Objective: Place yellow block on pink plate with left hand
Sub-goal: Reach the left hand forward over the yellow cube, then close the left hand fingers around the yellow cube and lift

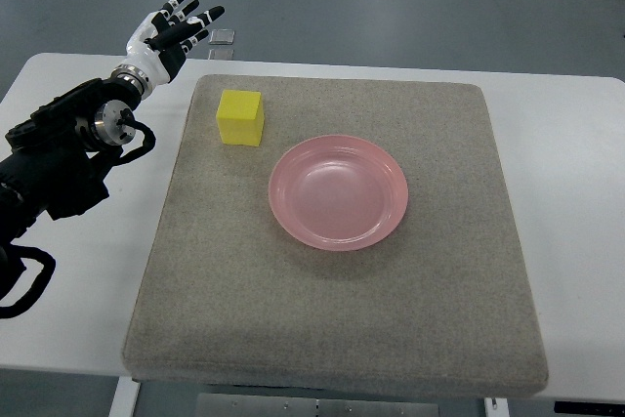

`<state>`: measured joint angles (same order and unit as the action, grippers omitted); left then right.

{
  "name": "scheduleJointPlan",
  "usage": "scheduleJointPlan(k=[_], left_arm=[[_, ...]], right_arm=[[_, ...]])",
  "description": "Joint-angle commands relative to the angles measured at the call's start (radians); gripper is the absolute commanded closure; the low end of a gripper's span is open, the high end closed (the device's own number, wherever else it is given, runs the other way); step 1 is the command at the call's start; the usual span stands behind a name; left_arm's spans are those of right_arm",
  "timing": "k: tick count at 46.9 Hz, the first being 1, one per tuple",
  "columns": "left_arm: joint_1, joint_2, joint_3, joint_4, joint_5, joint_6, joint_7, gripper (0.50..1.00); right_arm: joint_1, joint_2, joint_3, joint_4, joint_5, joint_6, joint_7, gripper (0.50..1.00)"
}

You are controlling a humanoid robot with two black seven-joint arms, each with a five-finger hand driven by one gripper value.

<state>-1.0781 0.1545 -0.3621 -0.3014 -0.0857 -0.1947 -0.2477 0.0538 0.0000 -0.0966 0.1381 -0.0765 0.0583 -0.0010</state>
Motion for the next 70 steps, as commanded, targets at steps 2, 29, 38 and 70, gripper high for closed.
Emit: scheduleJointPlan(k=[2, 29, 38, 70], left_arm=[[-0.019, 0.025, 0.074, -0.05, 0.055, -0.002, 0.008, 0.512], [-0.193, 0.188, 0.409, -0.235, 0.368, -0.091, 0.015, 0.516], [-0.289, 0.253, 0.482, -0.338, 0.605, -0.123, 0.013, 0.519], [-0.322, 0.297, 0.485, -0.456, 1.227, -0.184, -0.064, 0.555]], right_arm=[[0.0, 0.0, 0.0, 0.0, 0.0, 0.0, -0.001, 0.576], [0.0, 0.0, 0.0, 0.0, 0.0, 0.0, 0.001, 0.576], [0.0, 0.0, 0.0, 0.0, 0.0, 0.0, 0.001, 0.576], [0.0, 0.0, 0.0, 0.0, 0.0, 0.0, 0.001, 0.576]])
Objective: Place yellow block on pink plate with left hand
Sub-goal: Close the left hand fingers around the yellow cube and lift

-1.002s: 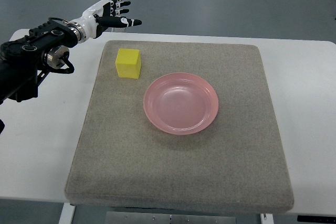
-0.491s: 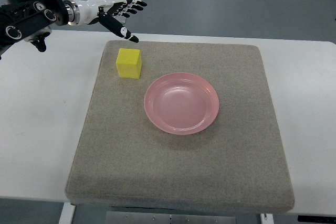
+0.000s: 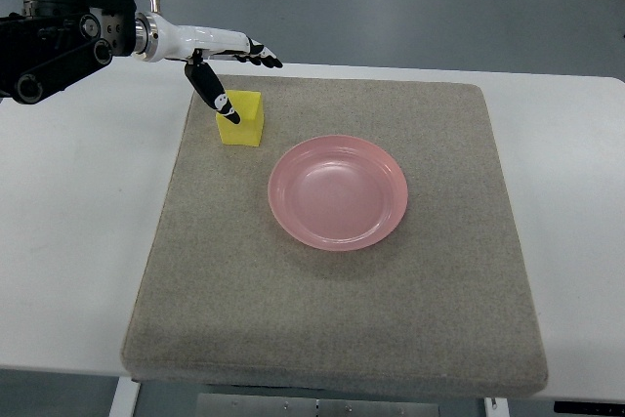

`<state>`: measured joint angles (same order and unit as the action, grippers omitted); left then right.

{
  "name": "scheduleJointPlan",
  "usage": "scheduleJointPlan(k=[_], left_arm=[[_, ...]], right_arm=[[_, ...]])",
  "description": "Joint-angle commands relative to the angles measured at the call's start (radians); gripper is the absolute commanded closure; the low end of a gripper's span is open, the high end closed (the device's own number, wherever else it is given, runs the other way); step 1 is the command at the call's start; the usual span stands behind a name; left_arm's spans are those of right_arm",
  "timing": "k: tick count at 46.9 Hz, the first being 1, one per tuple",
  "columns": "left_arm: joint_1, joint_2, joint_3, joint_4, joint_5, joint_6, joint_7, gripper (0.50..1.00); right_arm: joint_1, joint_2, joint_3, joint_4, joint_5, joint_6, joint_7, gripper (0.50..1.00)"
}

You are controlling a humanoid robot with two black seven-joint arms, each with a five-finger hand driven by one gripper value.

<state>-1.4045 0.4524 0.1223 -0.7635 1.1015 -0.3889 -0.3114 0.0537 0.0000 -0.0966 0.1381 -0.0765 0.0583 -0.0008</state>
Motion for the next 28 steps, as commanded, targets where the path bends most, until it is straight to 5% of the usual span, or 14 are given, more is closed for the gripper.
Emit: scheduleJointPlan(k=[1, 10, 28], left_arm=[[0.004, -0.001, -0.001, 0.009, 0.044, 0.011, 0.0, 0.555], [0.038, -0.02, -0.001, 0.056, 0.046, 0.071, 0.005, 0.557], [0.093, -0.074, -0.015, 0.119, 0.018, 0.077, 0.011, 0.557]], right_arm=[[0.0, 0.0, 0.0, 0.0, 0.0, 0.0, -0.001, 0.576], [0.0, 0.0, 0.0, 0.0, 0.0, 0.0, -0.001, 0.576], [0.0, 0.0, 0.0, 0.0, 0.0, 0.0, 0.001, 0.576]])
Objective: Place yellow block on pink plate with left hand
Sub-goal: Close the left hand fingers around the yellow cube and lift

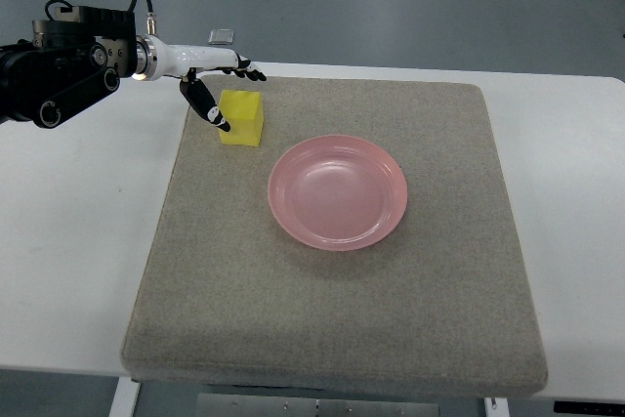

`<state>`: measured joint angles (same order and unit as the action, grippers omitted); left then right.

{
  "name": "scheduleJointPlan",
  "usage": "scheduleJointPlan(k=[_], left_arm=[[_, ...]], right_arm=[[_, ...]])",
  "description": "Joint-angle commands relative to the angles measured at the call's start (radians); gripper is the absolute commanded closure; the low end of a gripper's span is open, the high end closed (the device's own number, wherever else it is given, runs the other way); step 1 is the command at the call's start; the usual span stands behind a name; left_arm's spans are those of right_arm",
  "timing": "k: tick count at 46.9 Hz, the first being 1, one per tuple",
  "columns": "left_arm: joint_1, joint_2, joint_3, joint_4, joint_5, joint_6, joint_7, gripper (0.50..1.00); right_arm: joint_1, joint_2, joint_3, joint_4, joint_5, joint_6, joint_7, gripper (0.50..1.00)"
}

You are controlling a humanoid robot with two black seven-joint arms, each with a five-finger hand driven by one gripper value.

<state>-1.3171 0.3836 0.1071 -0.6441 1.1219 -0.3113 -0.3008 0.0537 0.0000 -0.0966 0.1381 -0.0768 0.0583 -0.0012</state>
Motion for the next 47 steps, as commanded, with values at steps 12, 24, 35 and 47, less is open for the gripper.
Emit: scheduleJointPlan(k=[12, 24, 35, 47], left_arm=[[0.032, -0.028, 0.0, 0.011, -0.005, 0.015, -0.001, 0.557], [0.044, -0.032, 0.008, 0.037, -0.004, 0.031, -0.001, 0.613], [0.045, -0.032, 0.009, 0.038, -0.001, 0.054, -0.001, 0.846], [0.044, -0.035, 0.011, 0.038, -0.001, 0.092, -0.003, 1.0]], right_arm=[[0.0, 0.0, 0.0, 0.0, 0.0, 0.0, 0.001, 0.576], [0.0, 0.0, 0.0, 0.0, 0.0, 0.0, 0.0, 0.576], [0.0, 0.0, 0.0, 0.0, 0.0, 0.0, 0.001, 0.576], [0.0, 0.0, 0.0, 0.0, 0.0, 0.0, 0.0, 0.576]])
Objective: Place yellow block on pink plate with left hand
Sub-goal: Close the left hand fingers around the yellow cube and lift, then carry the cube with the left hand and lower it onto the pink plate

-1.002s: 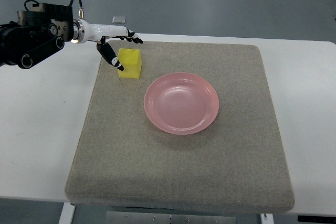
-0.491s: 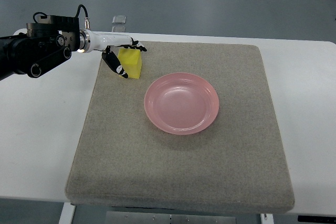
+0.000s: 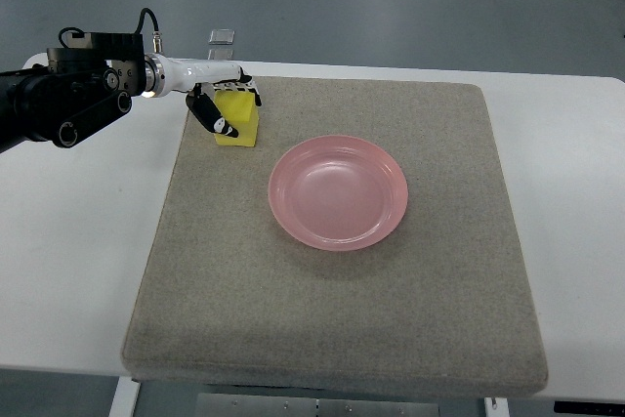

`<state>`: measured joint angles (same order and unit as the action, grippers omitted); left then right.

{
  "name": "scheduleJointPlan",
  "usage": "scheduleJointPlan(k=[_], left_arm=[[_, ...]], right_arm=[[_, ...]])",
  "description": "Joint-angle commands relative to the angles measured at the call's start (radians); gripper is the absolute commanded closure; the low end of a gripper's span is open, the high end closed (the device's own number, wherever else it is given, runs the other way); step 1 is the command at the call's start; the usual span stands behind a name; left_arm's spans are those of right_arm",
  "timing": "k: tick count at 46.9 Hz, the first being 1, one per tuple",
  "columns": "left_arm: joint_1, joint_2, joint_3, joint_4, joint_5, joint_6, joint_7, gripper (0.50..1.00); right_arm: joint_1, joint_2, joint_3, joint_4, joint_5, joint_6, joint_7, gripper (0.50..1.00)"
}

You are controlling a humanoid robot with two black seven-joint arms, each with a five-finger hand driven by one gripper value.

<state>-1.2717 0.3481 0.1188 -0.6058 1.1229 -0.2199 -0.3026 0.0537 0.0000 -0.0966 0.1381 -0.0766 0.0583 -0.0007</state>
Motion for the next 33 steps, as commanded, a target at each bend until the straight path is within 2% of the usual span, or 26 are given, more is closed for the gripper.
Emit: scheduleJointPlan(k=[1, 15, 22, 33], left_arm=[[-0.001, 0.0, -0.001, 0.0, -0.002, 0.002, -0.001, 1.0], [-0.015, -0.001, -0.022, -0.009, -0.011, 0.004, -0.001, 1.0], [-0.028, 0.0, -0.077, -0.087, -0.011, 0.005, 0.0, 1.0], [-0.064, 0.005, -0.093, -0.215, -0.008, 0.053, -0.001, 1.0]], right_arm=[[0.0, 0.0, 0.0, 0.0, 0.0, 0.0, -0.001, 0.576], [0.0, 0.0, 0.0, 0.0, 0.0, 0.0, -0.001, 0.576], [0.0, 0.0, 0.0, 0.0, 0.0, 0.0, -0.001, 0.576], [0.0, 0.0, 0.0, 0.0, 0.0, 0.0, 0.001, 0.576]])
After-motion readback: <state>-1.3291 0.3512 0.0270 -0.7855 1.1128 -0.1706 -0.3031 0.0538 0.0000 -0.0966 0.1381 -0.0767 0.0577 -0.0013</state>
